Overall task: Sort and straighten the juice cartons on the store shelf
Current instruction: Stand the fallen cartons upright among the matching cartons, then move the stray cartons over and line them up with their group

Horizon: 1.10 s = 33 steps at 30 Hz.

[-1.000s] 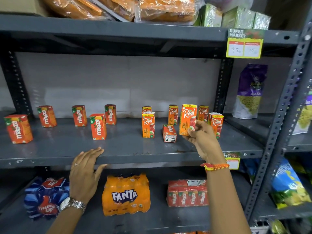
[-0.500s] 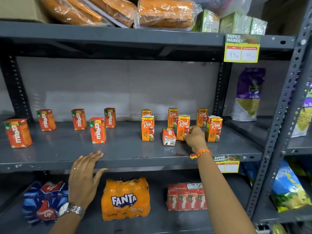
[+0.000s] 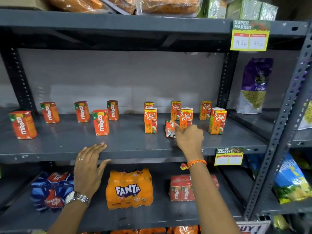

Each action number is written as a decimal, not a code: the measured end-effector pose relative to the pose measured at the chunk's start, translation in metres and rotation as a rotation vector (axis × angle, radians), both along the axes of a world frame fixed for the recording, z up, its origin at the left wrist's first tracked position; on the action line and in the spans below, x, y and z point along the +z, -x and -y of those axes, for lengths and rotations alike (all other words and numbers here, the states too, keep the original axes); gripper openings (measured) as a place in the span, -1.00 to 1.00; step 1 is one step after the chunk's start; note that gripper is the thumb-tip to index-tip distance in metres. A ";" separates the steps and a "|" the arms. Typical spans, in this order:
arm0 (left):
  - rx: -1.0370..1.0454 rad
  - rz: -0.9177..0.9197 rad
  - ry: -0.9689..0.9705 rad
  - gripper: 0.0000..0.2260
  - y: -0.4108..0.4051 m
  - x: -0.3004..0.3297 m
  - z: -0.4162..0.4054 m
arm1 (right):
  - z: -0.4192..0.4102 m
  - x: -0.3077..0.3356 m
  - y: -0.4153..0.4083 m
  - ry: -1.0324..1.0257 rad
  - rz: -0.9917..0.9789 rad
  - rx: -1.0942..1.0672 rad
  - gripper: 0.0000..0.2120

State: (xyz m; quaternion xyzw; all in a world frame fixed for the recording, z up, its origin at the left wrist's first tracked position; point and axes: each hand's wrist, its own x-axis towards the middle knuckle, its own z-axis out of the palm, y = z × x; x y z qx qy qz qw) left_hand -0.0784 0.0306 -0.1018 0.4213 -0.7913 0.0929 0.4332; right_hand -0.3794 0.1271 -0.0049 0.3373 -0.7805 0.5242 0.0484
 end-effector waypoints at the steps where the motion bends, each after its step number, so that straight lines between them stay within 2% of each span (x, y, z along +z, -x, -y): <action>1: 0.000 0.001 0.001 -0.37 0.000 -0.001 -0.001 | 0.003 0.000 -0.006 -0.043 -0.007 0.003 -0.56; 9: -0.007 -0.010 0.010 -0.37 -0.001 -0.002 -0.001 | 0.018 0.004 -0.027 -0.137 -0.016 0.024 -0.57; 15: -0.013 -0.015 0.025 -0.52 0.000 -0.005 0.001 | 0.024 0.013 -0.009 -0.075 0.221 0.121 -0.72; 21: -0.010 -0.021 0.042 -0.53 -0.002 -0.007 0.002 | 0.013 0.009 0.001 0.166 0.541 0.185 -0.82; 24: -0.011 -0.023 0.042 -0.50 -0.002 -0.010 0.004 | 0.000 0.002 0.002 0.264 0.583 0.212 -0.85; 29: -0.026 -0.031 0.057 -0.42 -0.002 -0.012 0.008 | -0.020 -0.008 -0.007 0.484 0.770 0.420 -0.97; 33: -0.023 -0.023 0.066 -0.43 -0.003 -0.014 0.010 | -0.034 -0.009 -0.018 0.575 0.786 0.576 -0.77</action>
